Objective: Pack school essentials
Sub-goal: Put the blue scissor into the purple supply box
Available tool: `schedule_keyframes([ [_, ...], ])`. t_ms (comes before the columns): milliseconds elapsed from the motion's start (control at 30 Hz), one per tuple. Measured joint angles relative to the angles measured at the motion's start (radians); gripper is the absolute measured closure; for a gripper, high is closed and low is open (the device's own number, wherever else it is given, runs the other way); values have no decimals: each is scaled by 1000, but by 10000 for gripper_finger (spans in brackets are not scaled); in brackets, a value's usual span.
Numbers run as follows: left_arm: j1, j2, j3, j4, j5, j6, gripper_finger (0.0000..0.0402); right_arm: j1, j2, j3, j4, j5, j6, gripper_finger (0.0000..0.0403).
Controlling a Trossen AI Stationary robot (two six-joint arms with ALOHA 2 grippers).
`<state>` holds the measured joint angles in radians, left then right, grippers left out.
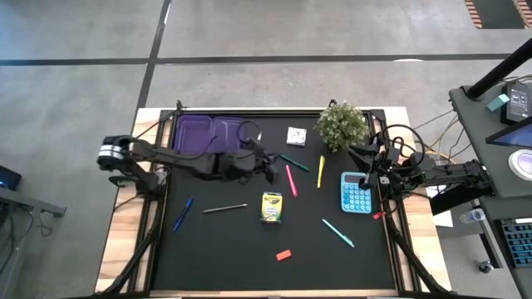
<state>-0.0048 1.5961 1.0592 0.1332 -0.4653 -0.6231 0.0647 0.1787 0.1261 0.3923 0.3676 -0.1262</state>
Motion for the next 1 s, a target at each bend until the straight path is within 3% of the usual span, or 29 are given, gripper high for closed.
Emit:
schedule_keyframes([
  [200,60,160,30,-78,142,-192,402,0,1,0,-5,0,-6,328],
  [567,102,391,235,-593,141,-340,402,0,1,0,-18,0,-19,326],
  [733,105,387,284,-650,106,-315,402,0,2,0,-21,0,-18,326],
  [1000,111,282,289,-764,78,-343,402,0,16,0,-27,1,-32,326],
])
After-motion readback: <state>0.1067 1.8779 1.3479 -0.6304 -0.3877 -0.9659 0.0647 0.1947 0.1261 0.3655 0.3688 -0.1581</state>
